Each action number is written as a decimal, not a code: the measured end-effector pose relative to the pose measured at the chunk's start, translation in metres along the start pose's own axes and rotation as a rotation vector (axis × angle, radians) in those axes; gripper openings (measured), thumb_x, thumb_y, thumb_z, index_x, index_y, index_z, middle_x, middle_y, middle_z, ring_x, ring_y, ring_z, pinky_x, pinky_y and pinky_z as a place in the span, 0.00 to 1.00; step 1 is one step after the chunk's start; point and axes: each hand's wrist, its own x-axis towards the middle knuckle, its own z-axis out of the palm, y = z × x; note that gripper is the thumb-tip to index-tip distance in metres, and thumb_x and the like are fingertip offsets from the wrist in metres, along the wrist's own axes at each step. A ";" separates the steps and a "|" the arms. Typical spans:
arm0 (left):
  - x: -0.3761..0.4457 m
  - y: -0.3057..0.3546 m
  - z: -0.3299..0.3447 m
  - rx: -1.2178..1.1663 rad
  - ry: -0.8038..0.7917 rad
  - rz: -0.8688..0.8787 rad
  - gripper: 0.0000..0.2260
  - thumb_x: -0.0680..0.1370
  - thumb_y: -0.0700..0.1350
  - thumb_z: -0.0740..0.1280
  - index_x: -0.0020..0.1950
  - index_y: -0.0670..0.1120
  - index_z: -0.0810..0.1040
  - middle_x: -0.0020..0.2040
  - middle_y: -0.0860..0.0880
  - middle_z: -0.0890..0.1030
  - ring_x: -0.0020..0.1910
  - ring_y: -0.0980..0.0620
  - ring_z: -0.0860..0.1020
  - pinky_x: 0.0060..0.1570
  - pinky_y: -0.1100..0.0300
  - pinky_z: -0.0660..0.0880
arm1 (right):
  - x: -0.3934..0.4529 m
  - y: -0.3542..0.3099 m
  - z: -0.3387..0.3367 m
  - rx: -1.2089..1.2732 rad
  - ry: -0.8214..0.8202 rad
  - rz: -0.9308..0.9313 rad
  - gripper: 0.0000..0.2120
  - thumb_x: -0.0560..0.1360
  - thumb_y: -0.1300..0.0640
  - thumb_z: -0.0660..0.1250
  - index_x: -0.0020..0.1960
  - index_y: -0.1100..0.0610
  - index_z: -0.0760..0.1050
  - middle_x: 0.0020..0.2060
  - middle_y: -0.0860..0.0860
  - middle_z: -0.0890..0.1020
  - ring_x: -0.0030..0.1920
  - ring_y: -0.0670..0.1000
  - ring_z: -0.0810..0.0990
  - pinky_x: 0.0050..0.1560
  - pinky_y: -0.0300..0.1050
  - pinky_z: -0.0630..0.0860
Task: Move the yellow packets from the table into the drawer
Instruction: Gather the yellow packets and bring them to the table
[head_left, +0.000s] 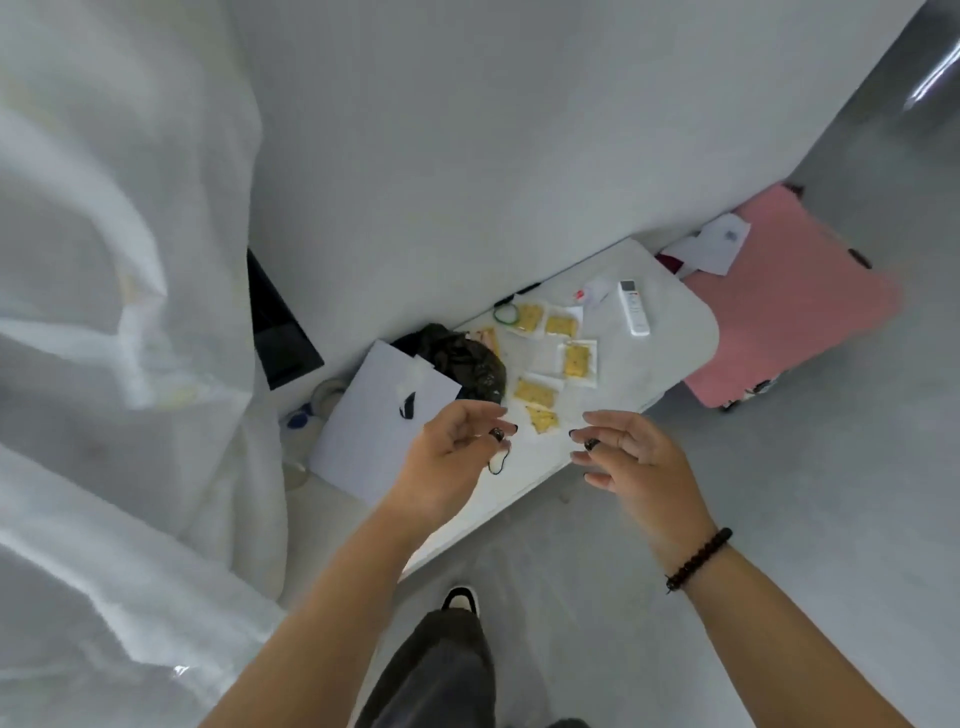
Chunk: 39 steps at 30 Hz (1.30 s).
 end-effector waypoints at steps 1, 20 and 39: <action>0.016 0.005 0.002 0.017 -0.020 -0.011 0.13 0.77 0.32 0.60 0.55 0.46 0.77 0.49 0.50 0.83 0.43 0.60 0.81 0.44 0.69 0.75 | 0.011 -0.004 -0.002 0.011 0.021 0.010 0.12 0.76 0.69 0.61 0.51 0.54 0.76 0.48 0.51 0.83 0.47 0.50 0.83 0.46 0.42 0.78; 0.251 -0.014 0.080 -0.021 0.190 -0.333 0.11 0.78 0.35 0.61 0.54 0.49 0.77 0.49 0.52 0.84 0.49 0.54 0.82 0.55 0.53 0.76 | 0.275 -0.007 -0.080 -0.134 -0.121 0.191 0.11 0.75 0.67 0.63 0.50 0.53 0.77 0.48 0.51 0.83 0.50 0.52 0.82 0.45 0.42 0.76; 0.357 -0.230 0.107 -0.093 0.372 -0.734 0.13 0.75 0.40 0.64 0.58 0.50 0.72 0.54 0.52 0.79 0.54 0.50 0.78 0.57 0.50 0.76 | 0.455 0.189 0.005 -0.811 -0.391 0.189 0.27 0.73 0.56 0.70 0.69 0.56 0.63 0.65 0.52 0.68 0.67 0.52 0.66 0.61 0.43 0.69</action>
